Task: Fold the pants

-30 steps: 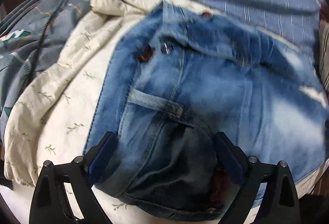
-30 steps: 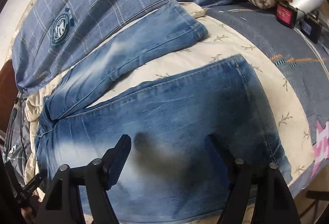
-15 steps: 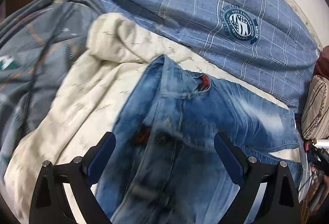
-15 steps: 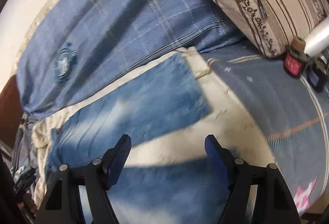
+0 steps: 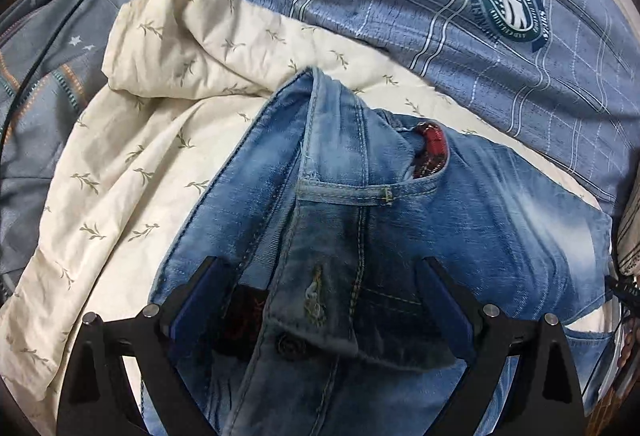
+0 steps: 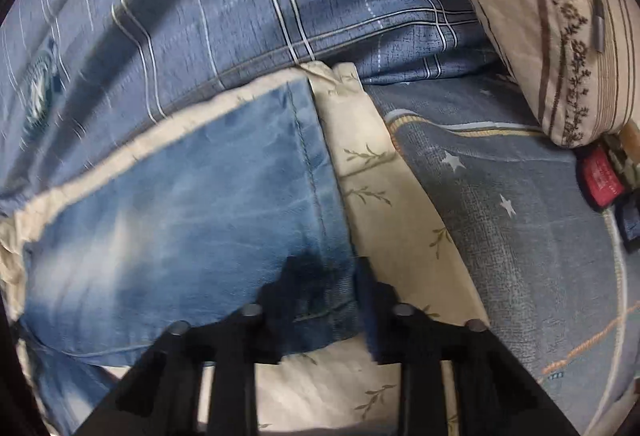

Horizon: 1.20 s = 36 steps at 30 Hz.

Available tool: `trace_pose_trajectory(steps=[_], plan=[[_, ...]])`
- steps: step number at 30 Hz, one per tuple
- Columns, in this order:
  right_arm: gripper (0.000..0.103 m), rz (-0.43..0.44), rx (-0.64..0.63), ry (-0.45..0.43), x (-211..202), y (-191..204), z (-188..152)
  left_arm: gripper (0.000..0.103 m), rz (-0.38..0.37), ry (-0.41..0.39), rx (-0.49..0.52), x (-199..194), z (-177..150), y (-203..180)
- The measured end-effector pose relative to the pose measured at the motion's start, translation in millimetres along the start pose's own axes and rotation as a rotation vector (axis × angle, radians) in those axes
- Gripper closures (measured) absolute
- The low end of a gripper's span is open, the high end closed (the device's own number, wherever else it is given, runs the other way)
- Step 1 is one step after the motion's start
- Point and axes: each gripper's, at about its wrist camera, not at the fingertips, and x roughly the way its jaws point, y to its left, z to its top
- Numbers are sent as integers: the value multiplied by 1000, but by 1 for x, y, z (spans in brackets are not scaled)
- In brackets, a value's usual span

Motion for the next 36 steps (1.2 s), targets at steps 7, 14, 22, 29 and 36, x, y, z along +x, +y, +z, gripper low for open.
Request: trace_pose_trajectory(steps=[7,14,22,29,36], plan=[[96,-132,-140,-79,-37,18,-6,61,73,32,20,9,8,-1],[85,-87,-105,33,-11,-5,-25,42,80,37,31,13,7,1],[27,131,39,-135,-60,-24,19,18,12,-79,-29,-13,49,25],[28,138,5,-128,-18,-1,68,18,-55,-23,-82,20,89,31],[35,109,-10,-121,3,1,79,26,-91,-11,-146,33,107,40]])
